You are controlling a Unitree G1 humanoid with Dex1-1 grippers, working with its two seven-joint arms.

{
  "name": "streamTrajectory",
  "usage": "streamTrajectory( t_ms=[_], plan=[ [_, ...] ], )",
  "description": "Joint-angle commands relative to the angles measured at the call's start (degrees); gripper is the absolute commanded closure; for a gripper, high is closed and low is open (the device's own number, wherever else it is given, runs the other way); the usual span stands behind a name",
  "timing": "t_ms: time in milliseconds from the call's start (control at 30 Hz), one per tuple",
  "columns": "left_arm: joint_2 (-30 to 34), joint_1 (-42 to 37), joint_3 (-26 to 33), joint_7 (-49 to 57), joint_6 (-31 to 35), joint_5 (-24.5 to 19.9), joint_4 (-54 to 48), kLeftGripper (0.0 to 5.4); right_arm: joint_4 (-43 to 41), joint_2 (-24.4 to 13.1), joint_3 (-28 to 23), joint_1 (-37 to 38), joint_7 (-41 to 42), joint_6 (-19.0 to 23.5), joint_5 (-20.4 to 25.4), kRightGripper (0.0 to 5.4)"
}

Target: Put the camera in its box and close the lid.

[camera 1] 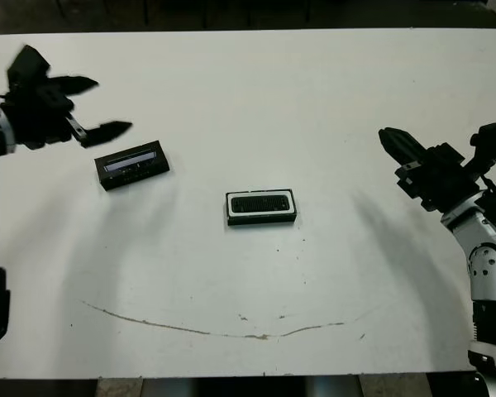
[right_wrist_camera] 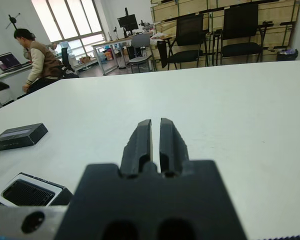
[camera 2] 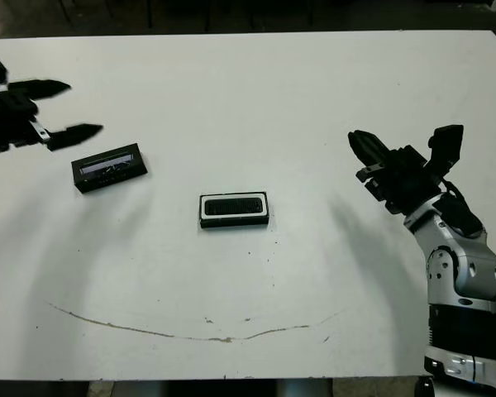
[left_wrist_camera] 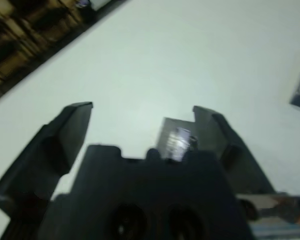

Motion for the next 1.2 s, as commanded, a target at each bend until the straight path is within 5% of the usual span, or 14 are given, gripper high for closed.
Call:
streamTrajectory(
  t_ms=[33, 133, 433, 867, 1100, 1200],
  plan=[
    [-0.06, -0.45, -1.04, 0.02, -2.23, 2.5, 3.04, 0.01, 2.16, -0.68, -0.3, 1.08, 1.57, -1.27, -0.13, 5.4],
    [0.17, -0.42, -1.99, 0.56, -6.01, 4.62, 4.4, 0.01, 4.63, -0.79, -0.31, 1.13, 3.69, -4.09, -0.61, 5.4],
    [-1.32, -1.06, -3.08, -0.48, -4.38, 7.03, 8.88, 0.01, -1.51, -1.05, -0.03, 3.74, -2.93, 1.15, -2.02, 5.4],
    [-3.55, -1.64, -4.11, 2.3, -4.37, 9.65, 11.26, 0.01, 2.08, -1.83, 0.56, 4.2, -0.9, -1.32, -3.03, 5.4],
    [-3.83, -1.69, -3.66, 2.55, -4.33, 9.68, 12.0, 0.01, -7.34, -3.21, 1.8, 6.2, -7.08, 7.62, -4.63, 5.4],
    [-3.9, -1.72, -3.63, 3.15, -3.41, 9.99, 12.86, 0.01, -6.41, -3.07, 1.45, 6.06, -6.88, 8.28, -4.07, 5.4]
  ],
)
